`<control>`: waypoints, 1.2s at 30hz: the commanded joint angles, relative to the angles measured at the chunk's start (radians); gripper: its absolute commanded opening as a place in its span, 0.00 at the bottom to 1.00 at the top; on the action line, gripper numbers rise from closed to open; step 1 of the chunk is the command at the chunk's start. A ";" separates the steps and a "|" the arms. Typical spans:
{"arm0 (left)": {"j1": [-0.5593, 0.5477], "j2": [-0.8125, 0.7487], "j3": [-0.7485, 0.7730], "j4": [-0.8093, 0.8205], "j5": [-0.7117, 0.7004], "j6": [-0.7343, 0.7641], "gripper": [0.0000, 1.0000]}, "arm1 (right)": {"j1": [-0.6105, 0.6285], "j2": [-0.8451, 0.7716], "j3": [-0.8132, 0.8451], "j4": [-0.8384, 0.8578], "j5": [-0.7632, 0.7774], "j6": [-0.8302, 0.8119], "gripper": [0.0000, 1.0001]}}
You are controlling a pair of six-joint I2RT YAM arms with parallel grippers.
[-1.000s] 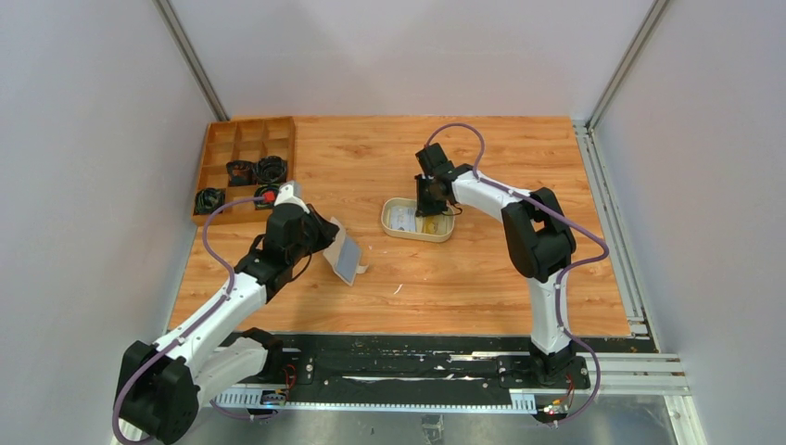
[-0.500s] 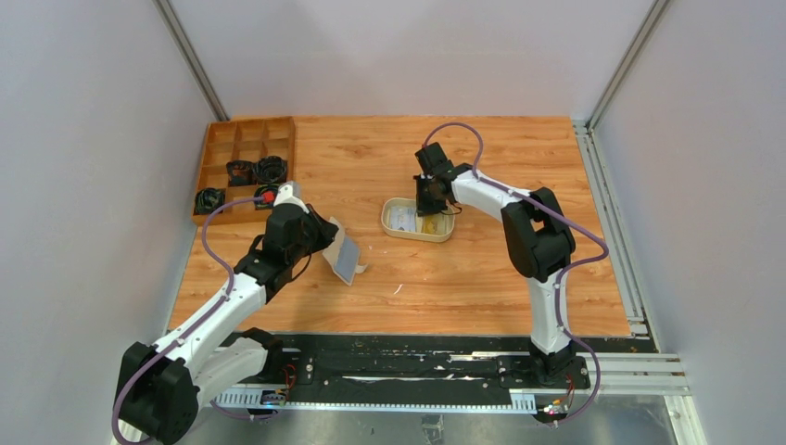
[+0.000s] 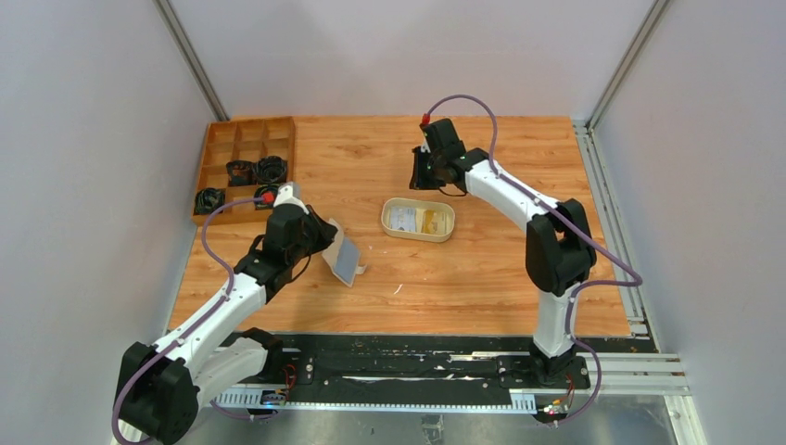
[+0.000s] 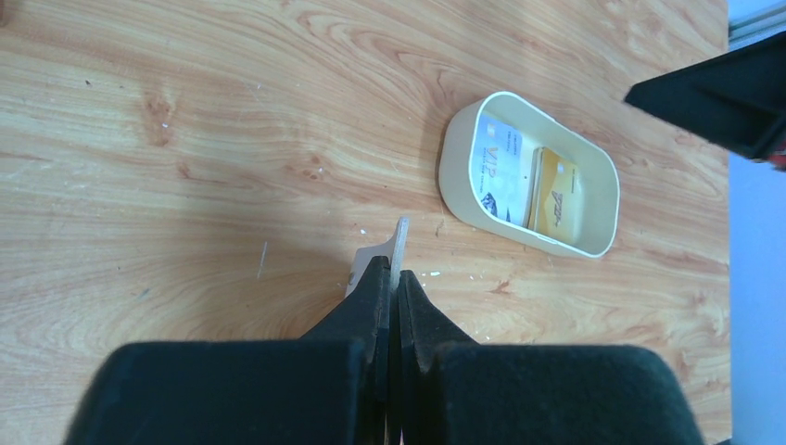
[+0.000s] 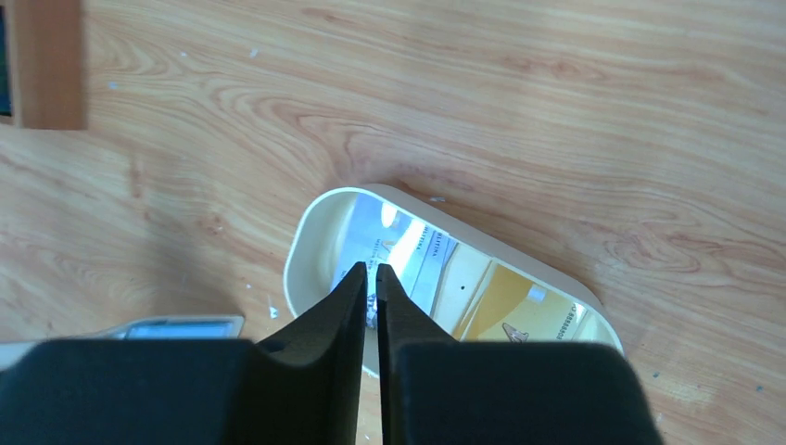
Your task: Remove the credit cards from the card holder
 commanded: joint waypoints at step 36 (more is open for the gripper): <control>0.007 0.095 -0.005 -0.063 -0.025 0.006 0.00 | 0.118 -0.435 -0.567 0.254 -0.056 -0.021 0.47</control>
